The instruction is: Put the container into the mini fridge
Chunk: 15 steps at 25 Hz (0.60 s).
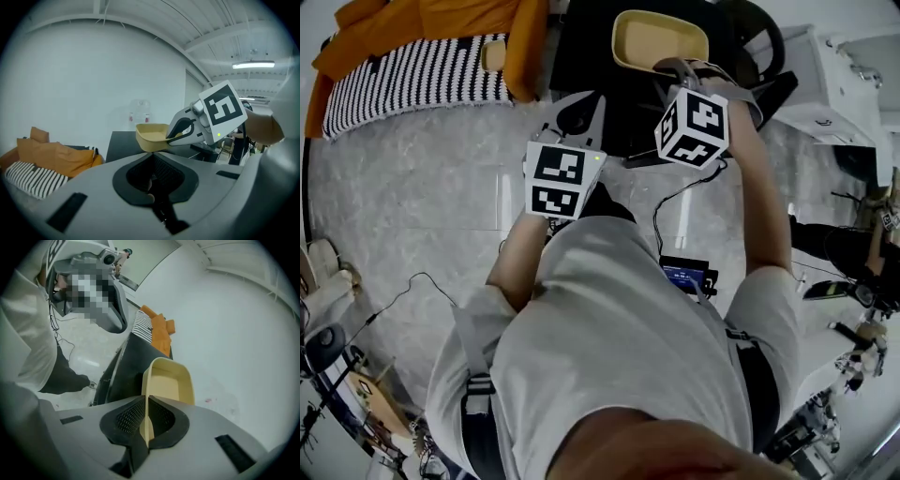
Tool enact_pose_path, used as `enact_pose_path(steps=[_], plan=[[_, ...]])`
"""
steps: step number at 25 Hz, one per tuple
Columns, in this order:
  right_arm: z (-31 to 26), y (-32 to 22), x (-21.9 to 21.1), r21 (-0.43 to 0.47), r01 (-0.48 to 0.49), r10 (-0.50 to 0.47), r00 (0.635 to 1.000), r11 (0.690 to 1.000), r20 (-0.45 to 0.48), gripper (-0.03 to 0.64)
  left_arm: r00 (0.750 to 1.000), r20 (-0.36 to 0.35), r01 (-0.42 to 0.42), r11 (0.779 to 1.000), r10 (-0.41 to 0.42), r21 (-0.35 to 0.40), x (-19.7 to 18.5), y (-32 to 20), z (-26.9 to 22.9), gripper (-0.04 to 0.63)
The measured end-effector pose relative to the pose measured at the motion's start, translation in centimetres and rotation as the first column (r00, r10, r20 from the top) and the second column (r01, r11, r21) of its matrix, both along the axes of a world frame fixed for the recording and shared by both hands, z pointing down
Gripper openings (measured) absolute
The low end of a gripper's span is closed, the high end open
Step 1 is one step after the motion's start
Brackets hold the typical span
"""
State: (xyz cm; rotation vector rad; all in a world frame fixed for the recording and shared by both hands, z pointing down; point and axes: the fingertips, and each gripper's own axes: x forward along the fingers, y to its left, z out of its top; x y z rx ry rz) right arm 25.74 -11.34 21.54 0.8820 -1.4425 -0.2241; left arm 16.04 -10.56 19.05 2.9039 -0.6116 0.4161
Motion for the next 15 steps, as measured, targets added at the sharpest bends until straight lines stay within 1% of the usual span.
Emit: enact_pose_path(steps=[3,6,9,13,15], plan=[[-0.1,0.7,-1.4,0.022,0.021,-0.020,1.000,1.000,-0.008,0.052,1.000,0.000,0.030,1.000,-0.030,0.006,-1.3,0.7,0.7,0.012],[0.3,1.5,-2.5,0.030,0.037,-0.037,0.999,0.999,-0.003,0.052,0.999,0.000,0.043,0.999,-0.043,0.000,-2.1,1.6,1.3,0.012],[0.3,2.1,-4.5,0.035,0.058,-0.058,0.998,0.998,-0.002,0.052,0.998,-0.006,0.057,0.998,-0.057,-0.004,-3.7,2.2,1.4,0.012],[0.4,2.6,-7.1,0.035,0.077,-0.078,0.997,0.996,0.015,0.052,0.996,-0.014,0.093,0.995,-0.094,-0.024,-5.7,2.4,1.9,0.012],[0.6,3.2,-7.8,0.034,0.073,-0.074,0.997,0.997,0.031,0.052,0.994,-0.015,0.104,0.994,-0.104,-0.019,-6.2,2.8,2.2,0.012]])
